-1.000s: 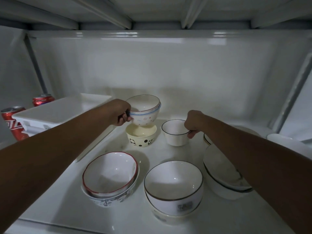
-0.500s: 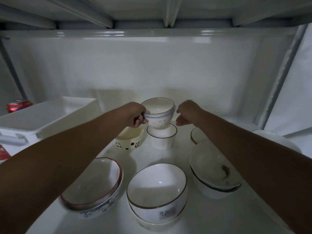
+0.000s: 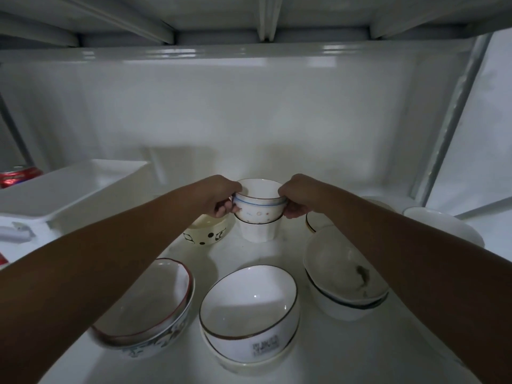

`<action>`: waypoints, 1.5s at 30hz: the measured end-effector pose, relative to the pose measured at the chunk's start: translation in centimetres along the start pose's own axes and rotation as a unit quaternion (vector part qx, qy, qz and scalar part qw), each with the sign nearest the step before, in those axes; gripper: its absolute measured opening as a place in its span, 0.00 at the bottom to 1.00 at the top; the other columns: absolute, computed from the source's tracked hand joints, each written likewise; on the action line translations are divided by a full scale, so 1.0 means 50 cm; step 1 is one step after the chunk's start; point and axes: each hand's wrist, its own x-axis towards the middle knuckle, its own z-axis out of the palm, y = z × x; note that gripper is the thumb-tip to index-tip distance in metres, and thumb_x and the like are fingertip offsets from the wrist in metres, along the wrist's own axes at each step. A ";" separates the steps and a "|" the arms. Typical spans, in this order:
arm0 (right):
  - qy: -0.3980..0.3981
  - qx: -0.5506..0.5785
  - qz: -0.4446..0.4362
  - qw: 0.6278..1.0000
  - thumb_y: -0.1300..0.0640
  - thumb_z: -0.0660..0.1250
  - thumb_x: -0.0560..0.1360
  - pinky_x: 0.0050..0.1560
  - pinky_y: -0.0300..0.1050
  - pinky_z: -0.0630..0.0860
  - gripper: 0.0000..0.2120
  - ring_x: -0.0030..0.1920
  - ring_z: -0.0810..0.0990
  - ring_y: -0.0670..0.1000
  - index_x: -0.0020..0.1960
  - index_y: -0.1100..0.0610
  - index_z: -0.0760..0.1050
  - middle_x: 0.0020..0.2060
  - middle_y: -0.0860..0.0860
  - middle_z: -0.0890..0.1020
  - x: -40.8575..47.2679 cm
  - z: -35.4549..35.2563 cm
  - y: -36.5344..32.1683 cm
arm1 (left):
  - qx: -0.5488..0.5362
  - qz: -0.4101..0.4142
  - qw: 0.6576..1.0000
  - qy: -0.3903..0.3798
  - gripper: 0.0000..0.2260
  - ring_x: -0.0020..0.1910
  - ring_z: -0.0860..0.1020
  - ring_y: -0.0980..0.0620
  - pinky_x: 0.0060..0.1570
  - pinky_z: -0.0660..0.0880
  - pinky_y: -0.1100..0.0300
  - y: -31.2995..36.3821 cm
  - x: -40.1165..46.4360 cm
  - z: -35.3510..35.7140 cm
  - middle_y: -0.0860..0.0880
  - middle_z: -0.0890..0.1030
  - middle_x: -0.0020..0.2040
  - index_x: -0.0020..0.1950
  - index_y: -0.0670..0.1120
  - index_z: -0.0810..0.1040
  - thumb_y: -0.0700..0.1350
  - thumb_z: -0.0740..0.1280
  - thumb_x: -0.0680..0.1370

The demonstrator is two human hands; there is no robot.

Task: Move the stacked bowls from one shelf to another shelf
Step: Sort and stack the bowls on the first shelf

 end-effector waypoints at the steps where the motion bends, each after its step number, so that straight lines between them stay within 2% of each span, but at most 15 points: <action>1: 0.003 -0.026 -0.001 1.000 0.65 0.58 0.76 0.27 0.40 0.75 0.06 0.24 0.75 0.54 0.42 0.65 0.72 0.31 0.61 0.78 -0.003 0.001 -0.003 | -0.003 0.005 1.000 0.000 0.14 0.15 0.66 0.59 0.19 0.61 0.72 -0.005 0.001 0.000 0.48 0.75 0.21 0.40 0.41 0.72 0.49 0.59 0.80; 3: 0.003 -0.062 0.000 0.998 0.65 0.57 0.76 0.22 0.34 0.64 0.08 0.23 0.71 0.52 0.40 0.64 0.71 0.30 0.59 0.77 -0.008 0.000 -0.006 | -0.025 0.013 1.000 0.000 0.15 0.16 0.67 0.58 0.19 0.62 0.72 -0.012 -0.001 -0.001 0.47 0.75 0.22 0.41 0.42 0.72 0.51 0.59 0.81; 5: -0.001 -0.071 -0.003 0.997 0.65 0.56 0.76 0.21 0.32 0.60 0.09 0.23 0.68 0.52 0.38 0.63 0.70 0.29 0.58 0.76 -0.012 -0.001 -0.006 | -0.052 0.011 0.999 -0.009 0.13 0.17 0.68 0.56 0.19 0.64 0.71 -0.015 -0.002 -0.003 0.45 0.77 0.23 0.43 0.43 0.70 0.51 0.57 0.81; 11: 0.015 -0.063 -0.021 0.998 0.67 0.56 0.75 0.21 0.33 0.60 0.09 0.23 0.69 0.51 0.37 0.65 0.71 0.28 0.58 0.76 -0.015 0.006 0.001 | -0.049 0.001 0.999 -0.014 0.14 0.19 0.68 0.55 0.21 0.67 0.70 -0.019 -0.006 -0.004 0.44 0.78 0.25 0.47 0.43 0.69 0.53 0.55 0.82; 15: 0.010 -0.054 -0.021 0.998 0.68 0.56 0.75 0.21 0.32 0.59 0.10 0.22 0.68 0.51 0.36 0.65 0.70 0.27 0.59 0.75 -0.016 0.004 0.003 | -0.044 0.009 0.999 -0.015 0.21 0.18 0.69 0.54 0.22 0.67 0.68 -0.020 -0.006 -0.013 0.43 0.78 0.27 0.51 0.43 0.70 0.58 0.49 0.83; 18: 0.018 -0.046 -0.020 0.999 0.67 0.57 0.75 0.20 0.31 0.59 0.09 0.22 0.67 0.50 0.36 0.64 0.69 0.27 0.58 0.75 -0.016 0.006 0.007 | -0.032 0.048 0.997 0.053 0.14 0.26 0.72 0.50 0.26 0.69 0.64 -0.017 0.001 -0.017 0.42 0.77 0.35 0.57 0.40 0.73 0.47 0.53 0.83; 20: 0.024 -0.044 -0.025 0.998 0.67 0.57 0.75 0.20 0.31 0.59 0.10 0.22 0.67 0.50 0.35 0.64 0.70 0.27 0.57 0.75 -0.015 0.005 0.009 | 0.034 0.103 0.989 0.099 0.14 0.32 0.76 0.48 0.30 0.73 0.62 -0.015 0.009 -0.021 0.40 0.79 0.42 0.62 0.38 0.75 0.36 0.55 0.80; 23: 0.036 -0.063 -0.037 0.997 0.66 0.58 0.74 0.21 0.33 0.60 0.11 0.22 0.67 0.50 0.34 0.64 0.71 0.26 0.57 0.76 -0.013 0.003 0.010 | 0.169 0.139 0.971 0.095 0.12 0.47 0.77 0.45 0.37 0.69 0.64 -0.021 0.016 -0.022 0.40 0.81 0.51 0.58 0.37 0.80 0.34 0.65 0.75; 26: 0.036 -0.085 -0.042 0.995 0.67 0.57 0.75 0.20 0.34 0.61 0.11 0.22 0.69 0.50 0.35 0.65 0.71 0.27 0.58 0.77 -0.011 0.001 0.008 | 0.241 0.141 0.959 0.053 0.06 0.45 0.74 0.48 0.37 0.69 0.62 -0.026 0.016 -0.019 0.45 0.79 0.46 0.48 0.40 0.81 0.36 0.68 0.73; 28: 0.017 -0.073 -0.041 0.996 0.67 0.56 0.75 0.20 0.32 0.62 0.10 0.20 0.70 0.50 0.38 0.67 0.71 0.28 0.59 0.78 -0.012 -0.001 0.005 | 0.254 0.142 0.956 0.042 0.06 0.46 0.73 0.49 0.41 0.69 0.61 -0.025 0.017 -0.020 0.47 0.79 0.47 0.49 0.42 0.81 0.36 0.68 0.74; 31: -0.010 -0.112 -0.044 0.993 0.65 0.53 0.77 0.21 0.32 0.64 0.09 0.18 0.73 0.50 0.44 0.67 0.70 0.29 0.60 0.80 -0.015 -0.008 -0.003 | 0.248 0.144 0.958 0.029 0.09 0.47 0.74 0.50 0.45 0.69 0.61 -0.021 0.019 -0.024 0.47 0.79 0.48 0.53 0.41 0.82 0.35 0.66 0.74; 34: 0.006 -0.181 -0.048 0.982 0.63 0.54 0.77 0.20 0.31 0.65 0.08 0.15 0.70 0.51 0.44 0.64 0.70 0.26 0.58 0.79 -0.016 -0.012 -0.010 | 0.243 0.149 0.958 0.027 0.12 0.48 0.75 0.50 0.46 0.70 0.61 -0.025 0.023 -0.025 0.47 0.81 0.48 0.53 0.40 0.83 0.32 0.64 0.73; 38: 0.063 -0.249 -0.084 0.963 0.64 0.58 0.75 0.32 0.41 0.73 0.12 0.27 0.76 0.56 0.49 0.67 0.78 0.28 0.57 0.80 -0.007 -0.012 -0.024 | 0.202 0.167 0.964 0.038 0.16 0.49 0.78 0.52 0.42 0.71 0.67 -0.027 0.023 -0.035 0.46 0.84 0.49 0.53 0.40 0.84 0.30 0.60 0.74; 41: 0.049 -0.212 -0.096 0.971 0.67 0.57 0.75 0.21 0.34 0.65 0.08 0.21 0.69 0.53 0.43 0.65 0.75 0.26 0.56 0.77 -0.006 -0.014 -0.039 | 0.183 0.182 0.964 0.058 0.13 0.50 0.75 0.51 0.41 0.69 0.66 -0.021 0.016 -0.048 0.44 0.83 0.53 0.54 0.39 0.84 0.32 0.65 0.73; 45: 0.036 -0.137 -0.107 0.984 0.67 0.56 0.74 0.22 0.33 0.60 0.07 0.17 0.65 0.50 0.41 0.61 0.71 0.25 0.58 0.75 -0.006 -0.031 -0.052 | 0.108 0.194 0.974 0.051 0.12 0.53 0.76 0.50 0.50 0.71 0.63 -0.016 -0.002 -0.066 0.44 0.83 0.50 0.54 0.41 0.83 0.35 0.62 0.76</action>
